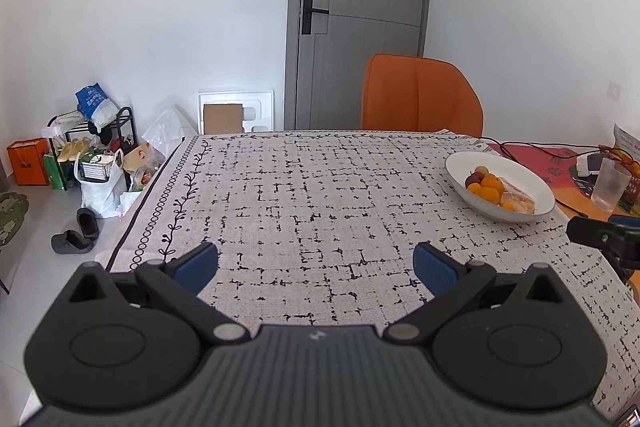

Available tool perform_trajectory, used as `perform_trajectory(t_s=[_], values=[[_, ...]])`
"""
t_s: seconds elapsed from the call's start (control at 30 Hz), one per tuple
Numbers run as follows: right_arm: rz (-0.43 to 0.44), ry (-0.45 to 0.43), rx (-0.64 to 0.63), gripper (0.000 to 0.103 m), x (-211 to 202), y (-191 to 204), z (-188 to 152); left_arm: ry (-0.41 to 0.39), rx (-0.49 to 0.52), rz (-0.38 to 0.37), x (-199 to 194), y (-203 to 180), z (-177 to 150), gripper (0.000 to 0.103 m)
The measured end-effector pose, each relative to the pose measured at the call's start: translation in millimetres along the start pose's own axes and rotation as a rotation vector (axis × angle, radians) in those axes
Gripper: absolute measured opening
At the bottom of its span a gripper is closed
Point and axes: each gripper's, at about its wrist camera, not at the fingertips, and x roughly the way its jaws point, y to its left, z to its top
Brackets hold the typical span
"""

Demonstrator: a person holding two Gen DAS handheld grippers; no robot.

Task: Organize fruits

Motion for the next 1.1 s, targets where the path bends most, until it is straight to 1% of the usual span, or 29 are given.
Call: perform_trajectory(t_s=[0.4, 1.1], values=[[-0.005, 0.002, 0.002, 0.103, 2.1, -2.3, -0.5, 0.002, -0.006, -0.008, -0.5, 0.2, -0.6, 0.103], [-0.002, 0.011, -0.025, 0.103, 4.1, 5.7, -1.7, 0.0, -0.018, -0.007, -2.9, 3.8, -0.9, 0.103]])
